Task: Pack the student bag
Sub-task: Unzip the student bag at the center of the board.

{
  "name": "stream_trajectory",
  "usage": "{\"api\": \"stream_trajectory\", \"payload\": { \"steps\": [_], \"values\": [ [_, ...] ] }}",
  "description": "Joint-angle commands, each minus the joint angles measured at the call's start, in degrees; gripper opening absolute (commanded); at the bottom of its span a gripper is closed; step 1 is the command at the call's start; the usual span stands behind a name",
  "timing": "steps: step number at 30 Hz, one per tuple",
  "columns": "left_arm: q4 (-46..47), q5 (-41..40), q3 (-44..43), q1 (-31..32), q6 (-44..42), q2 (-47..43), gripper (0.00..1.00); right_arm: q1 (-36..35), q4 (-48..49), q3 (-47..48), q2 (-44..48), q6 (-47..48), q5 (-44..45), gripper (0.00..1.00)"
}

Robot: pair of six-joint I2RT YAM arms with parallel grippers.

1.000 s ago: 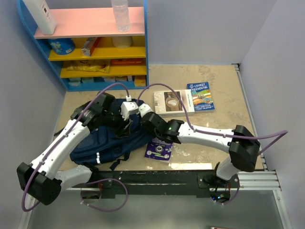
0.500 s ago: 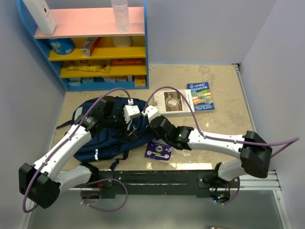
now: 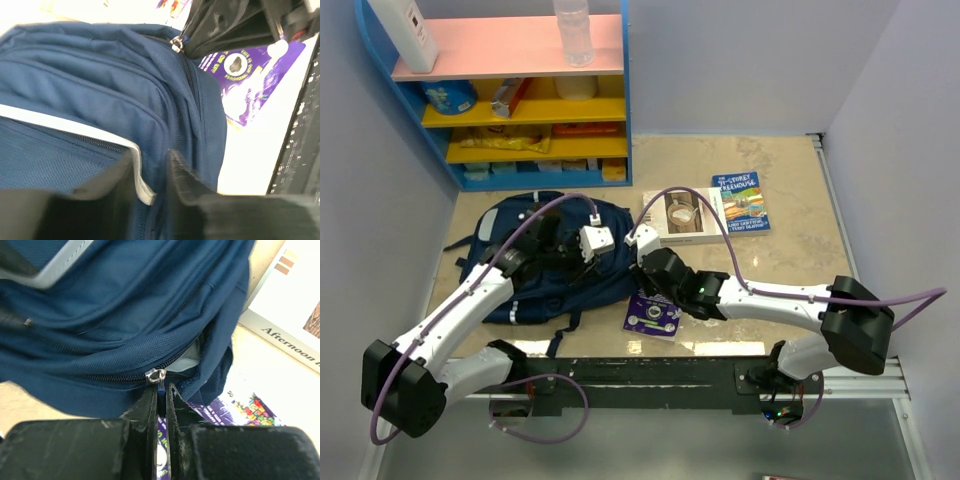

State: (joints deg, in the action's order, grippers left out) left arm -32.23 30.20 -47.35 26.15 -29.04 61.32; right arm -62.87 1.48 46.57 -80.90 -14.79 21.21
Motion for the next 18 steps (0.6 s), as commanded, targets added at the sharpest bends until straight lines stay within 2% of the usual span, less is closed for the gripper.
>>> {"api": "stream_trajectory", "payload": {
  "steps": [1,6,11,13,18],
  "values": [
    [9.6,-4.0,0.6,-0.4,-0.3,0.6,0.00,-0.1,7.4,0.4,3.4,-3.7,-2.3,0.00],
    [12.6,-8.8,-0.7,-0.4,6.1,1.3,0.00,-0.1,3.4,2.6,2.2,-2.4,-4.6,0.00],
    [13.9,-14.4,-5.3,-0.8,17.9,2.0,0.00,-0.8,0.7,3.7,2.2,-3.8,-5.1,0.00],
    [13.7,-14.6,-6.7,-0.8,21.8,2.4,0.00,-2.2,-0.4,4.6,1.7,-4.1,-4.2,0.00],
    [13.7,-13.7,-6.6,-2.4,24.6,2.8,0.00,-6.3,-1.3,9.9,-0.6,-4.5,-1.4,0.00]
  ]
}}
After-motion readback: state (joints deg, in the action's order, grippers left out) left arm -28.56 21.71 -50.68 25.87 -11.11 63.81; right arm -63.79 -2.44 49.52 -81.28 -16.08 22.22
